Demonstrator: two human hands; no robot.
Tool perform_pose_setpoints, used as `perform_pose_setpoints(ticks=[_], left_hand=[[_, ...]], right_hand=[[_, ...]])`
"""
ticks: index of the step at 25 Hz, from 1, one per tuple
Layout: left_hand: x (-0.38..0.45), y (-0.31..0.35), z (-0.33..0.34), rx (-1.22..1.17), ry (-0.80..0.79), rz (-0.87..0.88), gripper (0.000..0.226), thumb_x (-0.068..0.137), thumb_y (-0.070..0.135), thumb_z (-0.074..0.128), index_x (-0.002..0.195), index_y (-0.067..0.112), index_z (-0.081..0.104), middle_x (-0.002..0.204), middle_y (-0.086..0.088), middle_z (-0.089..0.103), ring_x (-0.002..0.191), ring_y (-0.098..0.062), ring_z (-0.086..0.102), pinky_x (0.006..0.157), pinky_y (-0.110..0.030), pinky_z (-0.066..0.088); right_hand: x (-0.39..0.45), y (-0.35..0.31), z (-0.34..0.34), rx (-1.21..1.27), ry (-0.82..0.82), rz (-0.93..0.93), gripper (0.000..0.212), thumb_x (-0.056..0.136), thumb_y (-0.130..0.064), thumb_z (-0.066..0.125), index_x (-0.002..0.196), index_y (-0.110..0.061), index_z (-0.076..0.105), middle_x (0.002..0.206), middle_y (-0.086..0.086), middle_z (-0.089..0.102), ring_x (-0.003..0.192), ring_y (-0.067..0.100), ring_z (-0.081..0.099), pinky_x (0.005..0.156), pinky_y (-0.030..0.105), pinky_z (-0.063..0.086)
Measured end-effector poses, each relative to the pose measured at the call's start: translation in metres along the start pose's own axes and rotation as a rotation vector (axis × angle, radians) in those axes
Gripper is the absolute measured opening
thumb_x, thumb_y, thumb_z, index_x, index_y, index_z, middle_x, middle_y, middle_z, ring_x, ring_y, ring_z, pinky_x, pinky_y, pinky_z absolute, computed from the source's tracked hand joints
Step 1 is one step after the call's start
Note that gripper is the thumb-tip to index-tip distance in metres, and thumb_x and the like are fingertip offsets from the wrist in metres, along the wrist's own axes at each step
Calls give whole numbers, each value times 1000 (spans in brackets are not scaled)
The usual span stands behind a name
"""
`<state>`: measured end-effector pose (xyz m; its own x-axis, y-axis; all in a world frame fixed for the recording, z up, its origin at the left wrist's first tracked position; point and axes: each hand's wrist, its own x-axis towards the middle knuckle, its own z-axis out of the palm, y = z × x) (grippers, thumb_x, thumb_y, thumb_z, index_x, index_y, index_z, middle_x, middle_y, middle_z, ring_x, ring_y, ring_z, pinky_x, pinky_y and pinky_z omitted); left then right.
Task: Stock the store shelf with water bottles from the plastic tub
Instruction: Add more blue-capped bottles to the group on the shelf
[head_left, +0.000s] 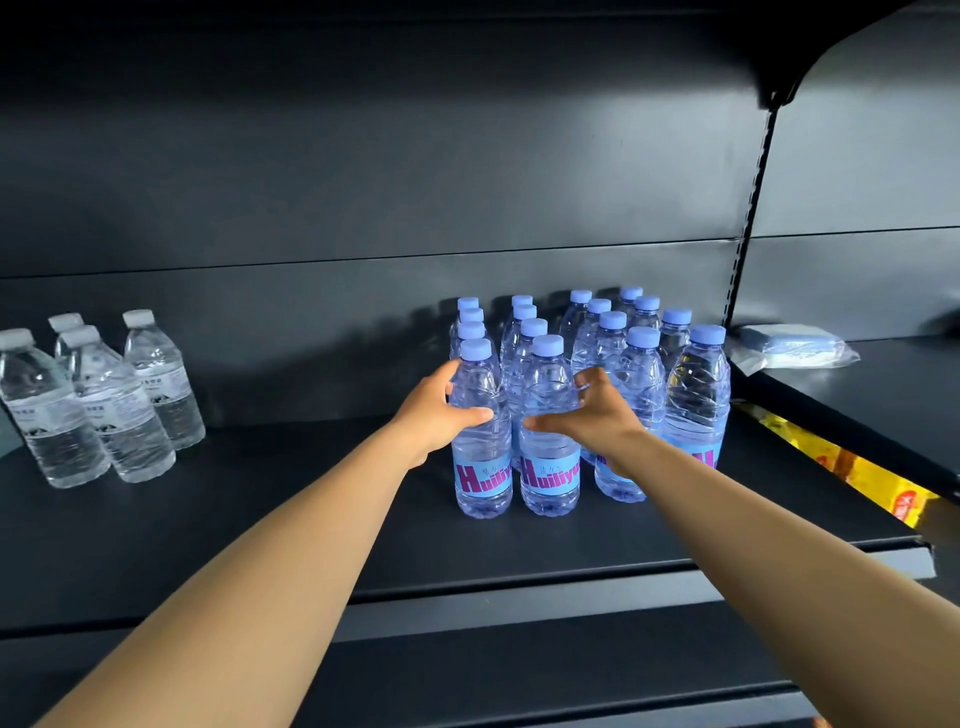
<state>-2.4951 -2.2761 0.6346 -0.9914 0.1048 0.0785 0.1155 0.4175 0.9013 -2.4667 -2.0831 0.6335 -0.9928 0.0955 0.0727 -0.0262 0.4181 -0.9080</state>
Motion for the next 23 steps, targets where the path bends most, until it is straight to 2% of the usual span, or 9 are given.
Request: perform_pose_setpoints(ticks=[2, 5, 9, 13, 18, 21, 23], left_hand=[[-1, 1, 0, 9, 1, 1, 72, 78, 14, 74, 140, 28, 40, 131, -7, 47, 115, -25, 56, 96, -45, 50], [0, 1, 0, 3, 2, 10, 71, 79, 13, 73, 140, 28, 40, 132, -8, 48, 115, -25, 57, 97, -45, 50], [-2, 2, 3, 7, 7, 7, 70, 80, 12, 73, 139, 27, 40, 131, -6, 50, 114, -23, 57, 96, -45, 50], [-6, 6, 6, -1, 23, 1, 67, 82, 11, 71, 139, 26, 40, 121, -1, 52, 111, -21, 58, 96, -43, 50], [-10, 9, 7, 1, 33, -23, 69, 81, 11, 71, 140, 27, 39, 127, -3, 51, 115, -23, 56, 97, -44, 49], [-12, 11, 9, 70, 53, -22, 72, 78, 19, 74, 140, 29, 38, 137, -4, 49, 122, -23, 53, 100, -43, 47], [-16, 14, 9, 139, 58, -10, 73, 77, 20, 75, 140, 26, 39, 137, -4, 52, 121, -22, 54, 102, -42, 45]], right_hand=[[1, 0, -1, -34, 30, -29, 64, 72, -22, 82, 118, -13, 38, 92, -7, 47, 80, 10, 49, 66, 25, 39], [2, -1, -6, -13, -46, -23, 58, 77, -16, 78, 122, -12, 42, 104, -3, 46, 96, 16, 47, 79, 27, 36], [4, 1, -7, 48, -112, -9, 50, 79, -9, 75, 121, -12, 49, 109, 1, 59, 104, 21, 57, 82, 30, 42], [6, 5, -6, 67, -141, -8, 50, 81, -8, 72, 125, -12, 48, 114, 2, 61, 105, 21, 58, 87, 33, 45], [5, 5, -6, 86, -189, 11, 56, 83, -10, 70, 132, -12, 42, 126, 4, 58, 113, 23, 57, 95, 38, 46], [1, 3, -9, -7, -200, -10, 56, 87, -10, 66, 136, -12, 38, 127, 0, 53, 108, 17, 51, 89, 31, 41], [-2, -1, -13, -160, -169, -56, 63, 88, -15, 65, 142, -13, 33, 130, 2, 51, 115, 21, 51, 90, 31, 42]])
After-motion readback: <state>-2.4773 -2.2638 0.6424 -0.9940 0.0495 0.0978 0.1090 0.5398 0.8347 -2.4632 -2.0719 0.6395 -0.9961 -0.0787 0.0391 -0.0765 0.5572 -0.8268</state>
